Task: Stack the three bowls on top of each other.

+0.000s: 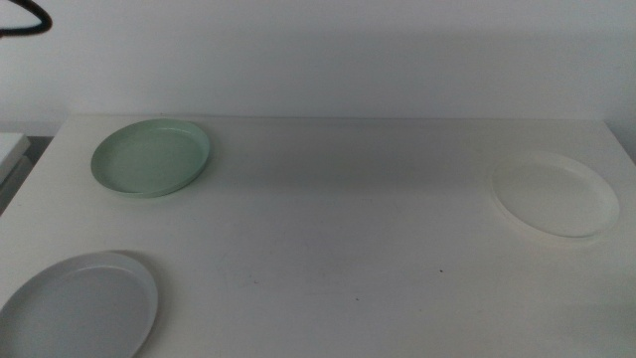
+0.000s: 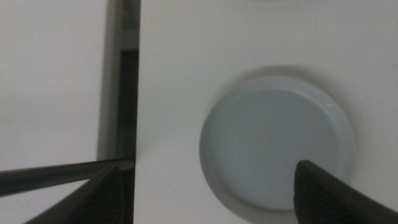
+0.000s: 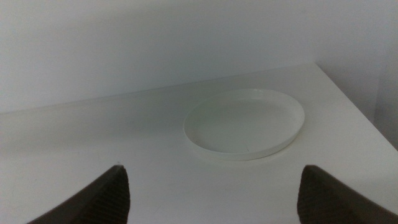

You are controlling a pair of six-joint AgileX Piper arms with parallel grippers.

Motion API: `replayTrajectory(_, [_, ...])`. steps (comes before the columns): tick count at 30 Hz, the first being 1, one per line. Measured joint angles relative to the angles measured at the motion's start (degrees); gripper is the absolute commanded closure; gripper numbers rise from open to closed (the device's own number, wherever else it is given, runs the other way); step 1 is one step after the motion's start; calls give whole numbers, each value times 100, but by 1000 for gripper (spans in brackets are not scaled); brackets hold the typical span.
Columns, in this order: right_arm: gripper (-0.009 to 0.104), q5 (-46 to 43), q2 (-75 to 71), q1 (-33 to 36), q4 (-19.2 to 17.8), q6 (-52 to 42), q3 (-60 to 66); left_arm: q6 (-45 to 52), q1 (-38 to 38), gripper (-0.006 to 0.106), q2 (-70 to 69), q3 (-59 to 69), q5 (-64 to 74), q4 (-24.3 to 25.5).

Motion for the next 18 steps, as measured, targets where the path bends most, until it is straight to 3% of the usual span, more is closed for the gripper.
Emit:
replayTrajectory(7, [20,0,0,0,0,0,0,1134,910,7,858,0,0,-842])
replayTrajectory(18, [20,0,0,0,0,0,0,1534,1229,7,1691,622,-669,-988])
